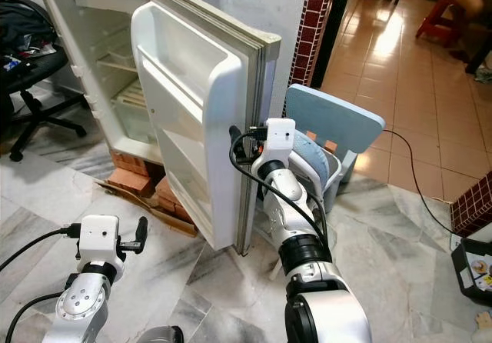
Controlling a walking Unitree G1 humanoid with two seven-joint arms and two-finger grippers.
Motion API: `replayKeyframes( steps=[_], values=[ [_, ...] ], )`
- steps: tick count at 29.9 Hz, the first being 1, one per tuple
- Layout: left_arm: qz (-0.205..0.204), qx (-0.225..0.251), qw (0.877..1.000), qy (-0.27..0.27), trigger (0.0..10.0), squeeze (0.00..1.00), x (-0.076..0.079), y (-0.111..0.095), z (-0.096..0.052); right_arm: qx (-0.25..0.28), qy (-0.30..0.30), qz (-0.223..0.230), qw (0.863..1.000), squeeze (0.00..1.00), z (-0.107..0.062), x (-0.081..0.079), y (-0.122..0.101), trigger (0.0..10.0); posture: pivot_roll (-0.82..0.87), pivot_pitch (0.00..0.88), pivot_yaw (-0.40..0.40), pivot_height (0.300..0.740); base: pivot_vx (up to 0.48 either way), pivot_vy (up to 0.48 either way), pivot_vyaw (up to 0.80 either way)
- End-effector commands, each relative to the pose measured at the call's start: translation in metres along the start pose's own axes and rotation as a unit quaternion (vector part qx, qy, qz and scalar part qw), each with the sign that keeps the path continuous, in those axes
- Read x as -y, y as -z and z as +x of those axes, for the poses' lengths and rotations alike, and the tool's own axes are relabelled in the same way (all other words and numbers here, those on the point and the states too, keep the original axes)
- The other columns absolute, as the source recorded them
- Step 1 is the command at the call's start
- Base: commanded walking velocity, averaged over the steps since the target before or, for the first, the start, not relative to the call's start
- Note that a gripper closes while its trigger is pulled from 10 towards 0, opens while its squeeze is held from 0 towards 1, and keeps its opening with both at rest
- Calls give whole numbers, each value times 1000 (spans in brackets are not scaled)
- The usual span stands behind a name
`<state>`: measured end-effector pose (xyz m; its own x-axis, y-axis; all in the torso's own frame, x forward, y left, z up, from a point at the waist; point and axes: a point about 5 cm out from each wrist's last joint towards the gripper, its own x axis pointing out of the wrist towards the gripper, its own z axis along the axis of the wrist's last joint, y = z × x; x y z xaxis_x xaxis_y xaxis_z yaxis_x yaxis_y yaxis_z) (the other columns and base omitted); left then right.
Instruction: Restocking fridge
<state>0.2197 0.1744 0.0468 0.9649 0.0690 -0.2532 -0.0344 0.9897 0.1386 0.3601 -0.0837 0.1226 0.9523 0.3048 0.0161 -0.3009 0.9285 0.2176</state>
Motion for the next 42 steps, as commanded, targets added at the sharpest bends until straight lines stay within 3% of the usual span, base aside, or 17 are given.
replayKeyframes(
  steps=[1,12,16,18,19,22,23,25,27,28,29,33,35,37,42],
  values=[
    [2,-5,1000,2,10000,0,0,2,1,7,-19,-6,1000,0,5,-6,-6,10000,113,0,-39,740,0,0,0],
    [7,-7,1000,6,10000,0,1,2,2,8,-52,57,997,0,2,0,-6,10000,104,0,-34,740,0,0,0],
    [8,-7,1000,8,10000,0,1,2,2,11,-70,89,993,0,4,-13,-6,10000,105,0,-35,740,0,0,0],
    [6,-5,1000,10,10000,0,2,1,3,21,-127,161,978,0,4,-37,-12,10000,107,0,-35,740,0,0,0],
    [5,-3,1000,11,10000,0,3,0,3,41,-217,209,953,0,-2,-62,-23,10000,111,0,-36,740,0,0,0],
    [4,-3,1000,13,10000,0,3,1,3,61,-318,249,913,0,-17,-85,-38,10000,113,0,-37,740,0,0,0],
    [5,-3,1000,13,10000,0,3,1,2,65,-382,268,882,0,-30,-97,-47,10000,114,0,-38,740,0,0,0],
    [5,-5,1000,12,10000,0,2,2,1,63,-423,268,863,0,-41,-102,-51,10000,112,0,-39,740,0,0,0],
    [5,-5,1000,12,10000,0,2,2,1,63,-423,268,863,0,-41,-102,-51,10000,112,0,-39,740,0,0,0],
    [5,-7,1000,12,10000,0,1,4,0,47,-455,258,851,0,-52,-102,-47,10000,109,0,-40,740,0,0,0],
    [5,-8,1000,12,10000,0,2,4,0,24,-470,241,849,0,-59,-97,-37,10000,107,0,-41,740,0,0,0],
    [5,-8,1000,14,10000,0,3,4,1,-8,-470,219,855,0,-67,-88,-26,10000,103,0,-40,740,0,0,0],
    [3,-9,1000,17,10000,0,5,4,1,-41,-435,159,885,0,-72,-73,-12,10000,102,0,-42,740,0,0,0],
    [2,-10,1000,18,10000,0,5,4,2,-48,-425,147,892,0,-73,-69,-8,10000,101,0,-43,740,0,0,0],
    [1,-2,1000,16,10000,0,3,1,3,-90,-315,76,942,0,-84,-32,20,10000,100,0,-50,740,0,0,0]
  ],
)
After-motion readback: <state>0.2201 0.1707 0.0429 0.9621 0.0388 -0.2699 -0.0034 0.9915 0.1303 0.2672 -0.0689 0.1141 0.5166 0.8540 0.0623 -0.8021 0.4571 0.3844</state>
